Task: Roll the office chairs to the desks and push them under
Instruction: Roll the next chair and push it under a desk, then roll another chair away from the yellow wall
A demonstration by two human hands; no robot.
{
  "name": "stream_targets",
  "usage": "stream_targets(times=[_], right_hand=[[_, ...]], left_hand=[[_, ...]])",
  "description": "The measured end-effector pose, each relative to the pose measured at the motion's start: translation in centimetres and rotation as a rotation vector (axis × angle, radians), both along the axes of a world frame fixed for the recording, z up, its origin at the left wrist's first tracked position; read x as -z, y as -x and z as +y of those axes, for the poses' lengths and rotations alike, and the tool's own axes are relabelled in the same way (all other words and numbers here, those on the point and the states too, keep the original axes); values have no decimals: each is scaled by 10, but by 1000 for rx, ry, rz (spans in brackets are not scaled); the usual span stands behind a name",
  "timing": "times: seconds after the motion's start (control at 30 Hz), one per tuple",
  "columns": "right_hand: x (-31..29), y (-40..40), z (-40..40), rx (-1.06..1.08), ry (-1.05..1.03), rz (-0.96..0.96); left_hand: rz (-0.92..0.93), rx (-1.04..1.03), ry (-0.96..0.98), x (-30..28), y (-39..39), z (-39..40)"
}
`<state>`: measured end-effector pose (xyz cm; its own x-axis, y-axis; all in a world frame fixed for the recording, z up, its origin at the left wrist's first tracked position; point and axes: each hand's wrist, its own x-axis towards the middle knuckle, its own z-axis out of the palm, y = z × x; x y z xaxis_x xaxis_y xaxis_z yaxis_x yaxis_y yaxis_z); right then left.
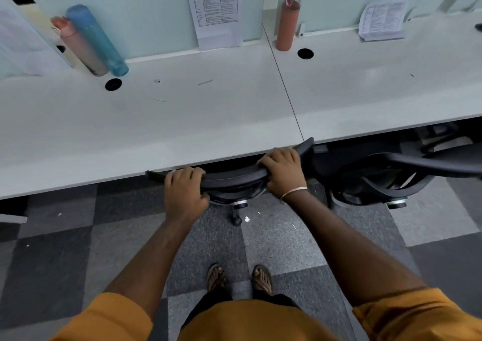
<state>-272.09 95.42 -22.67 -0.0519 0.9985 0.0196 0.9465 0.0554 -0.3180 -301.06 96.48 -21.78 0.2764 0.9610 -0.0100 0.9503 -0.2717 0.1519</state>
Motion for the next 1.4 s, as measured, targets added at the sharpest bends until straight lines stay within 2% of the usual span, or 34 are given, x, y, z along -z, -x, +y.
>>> stream_targets(times=[0.13, 0.37, 0.57, 0.73, 0.9, 1.0, 1.13, 1.27, 1.4], right_hand=[[1, 38, -48, -54, -49, 159], [5, 58, -89, -118, -30, 225], [11, 67, -113, -143, -105, 297], [6, 104, -104, -288, -42, 285], [4, 169, -91, -510, 15, 252], [10, 218, -85, -627, 51, 188], [9, 299, -83, -770, 194, 114], [10, 384, -90, -903, 345, 25], [13, 463, -102, -1044, 383, -12]], left_hand=[[-9, 29, 26, -1, -23, -38], [-158, 44, 96, -7, -22, -84], [-228, -73, 147, 1, 15, -127], [-239, -206, 212, 11, 70, -159], [-287, -387, 231, 10, 129, -194], [-269, -522, 312, 12, 170, -215], [-284, -681, 364, 21, 243, -249], [-301, -815, 350, 14, 303, -292], [-355, -967, 335, 8, 352, -331]])
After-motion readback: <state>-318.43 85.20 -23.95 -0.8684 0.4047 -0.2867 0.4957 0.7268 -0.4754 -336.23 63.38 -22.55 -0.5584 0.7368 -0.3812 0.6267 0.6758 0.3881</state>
